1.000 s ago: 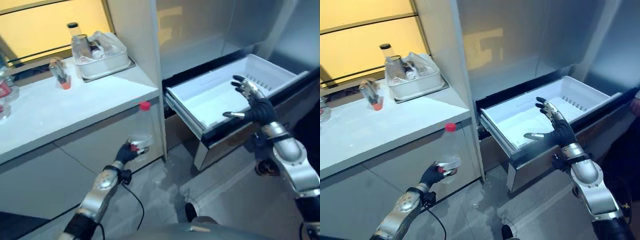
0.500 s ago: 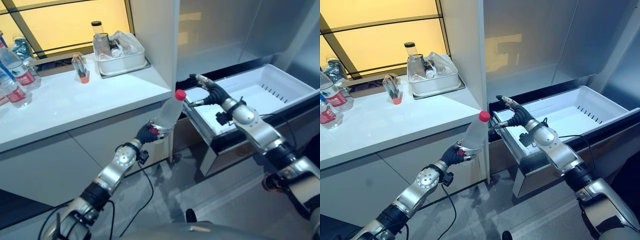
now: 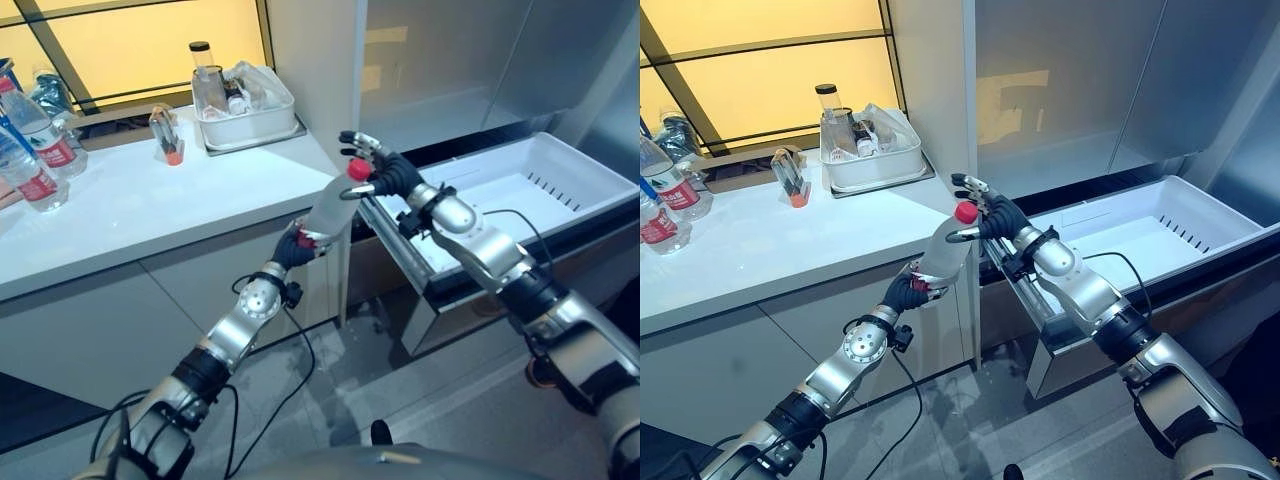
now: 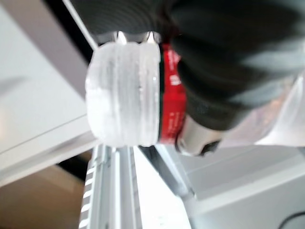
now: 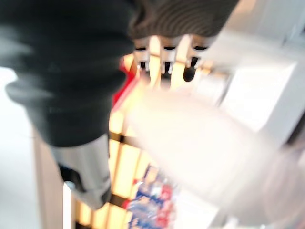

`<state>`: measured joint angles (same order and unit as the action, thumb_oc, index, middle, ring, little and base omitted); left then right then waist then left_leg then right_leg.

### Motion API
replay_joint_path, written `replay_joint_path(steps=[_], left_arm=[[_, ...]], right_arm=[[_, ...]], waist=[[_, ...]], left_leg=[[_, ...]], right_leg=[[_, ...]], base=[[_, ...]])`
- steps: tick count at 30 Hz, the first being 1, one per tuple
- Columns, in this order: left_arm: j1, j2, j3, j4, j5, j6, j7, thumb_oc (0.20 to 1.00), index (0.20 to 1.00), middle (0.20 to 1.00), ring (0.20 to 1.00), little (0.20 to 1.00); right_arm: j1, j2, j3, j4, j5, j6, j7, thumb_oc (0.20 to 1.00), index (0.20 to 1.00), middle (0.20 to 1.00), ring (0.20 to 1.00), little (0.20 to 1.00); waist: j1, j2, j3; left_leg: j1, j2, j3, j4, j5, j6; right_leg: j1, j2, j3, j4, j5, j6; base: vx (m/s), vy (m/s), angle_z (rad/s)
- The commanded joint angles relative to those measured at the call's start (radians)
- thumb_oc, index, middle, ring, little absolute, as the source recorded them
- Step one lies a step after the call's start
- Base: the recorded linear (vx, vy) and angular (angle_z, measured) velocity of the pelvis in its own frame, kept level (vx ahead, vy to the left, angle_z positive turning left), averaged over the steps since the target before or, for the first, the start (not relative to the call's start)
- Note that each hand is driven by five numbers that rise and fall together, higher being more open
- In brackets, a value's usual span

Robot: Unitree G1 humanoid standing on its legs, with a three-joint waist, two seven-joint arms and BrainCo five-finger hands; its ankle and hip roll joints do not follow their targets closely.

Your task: Take the drinks into the refrigerator

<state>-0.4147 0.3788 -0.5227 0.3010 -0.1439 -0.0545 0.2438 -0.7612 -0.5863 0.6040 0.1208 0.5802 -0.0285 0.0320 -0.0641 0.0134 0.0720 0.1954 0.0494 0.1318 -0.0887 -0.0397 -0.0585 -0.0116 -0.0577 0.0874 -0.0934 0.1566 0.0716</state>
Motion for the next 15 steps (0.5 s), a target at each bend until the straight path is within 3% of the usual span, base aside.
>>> replay_joint_path(steps=[1,6,15], left_arm=[[-0.247,-0.007,0.029,0.004,-0.056,-0.145,0.069,0.2,0.2,0.2,0.2,0.2],[-0.273,0.027,0.056,-0.006,-0.058,-0.151,0.101,0.2,0.2,0.2,0.2,0.2],[-0.334,0.064,0.07,-0.026,-0.059,-0.166,0.144,0.2,0.2,0.2,0.2,0.2]], right_arm=[[-0.112,-0.001,-0.005,-0.031,0.055,-0.071,-0.022,1.0,1.0,1.0,1.0,1.0],[-0.108,-0.027,-0.011,-0.114,0.047,-0.077,-0.023,1.0,1.0,1.0,1.0,1.0],[-0.128,-0.015,-0.032,-0.086,-0.007,-0.081,-0.087,1.0,1.0,1.0,1.0,1.0]], waist=[[-0.001,-0.01,-0.039],[-0.006,-0.007,-0.05],[-0.007,-0.005,-0.067]], left_leg=[[-0.076,-0.003,-0.089,0.009,-0.001,-0.009],[-0.078,0.002,-0.089,0.007,0.008,-0.012],[-0.075,0.004,-0.091,0.007,0.007,-0.014]], right_leg=[[0.115,-0.017,-0.052,0.034,-0.192,0.05],[0.112,-0.016,-0.051,0.037,-0.189,0.048],[0.116,-0.015,-0.055,0.038,-0.192,0.048]], base=[[0.0,0.0,0.0],[0.01,-0.002,0.0],[0.0,0.0,0.0]])
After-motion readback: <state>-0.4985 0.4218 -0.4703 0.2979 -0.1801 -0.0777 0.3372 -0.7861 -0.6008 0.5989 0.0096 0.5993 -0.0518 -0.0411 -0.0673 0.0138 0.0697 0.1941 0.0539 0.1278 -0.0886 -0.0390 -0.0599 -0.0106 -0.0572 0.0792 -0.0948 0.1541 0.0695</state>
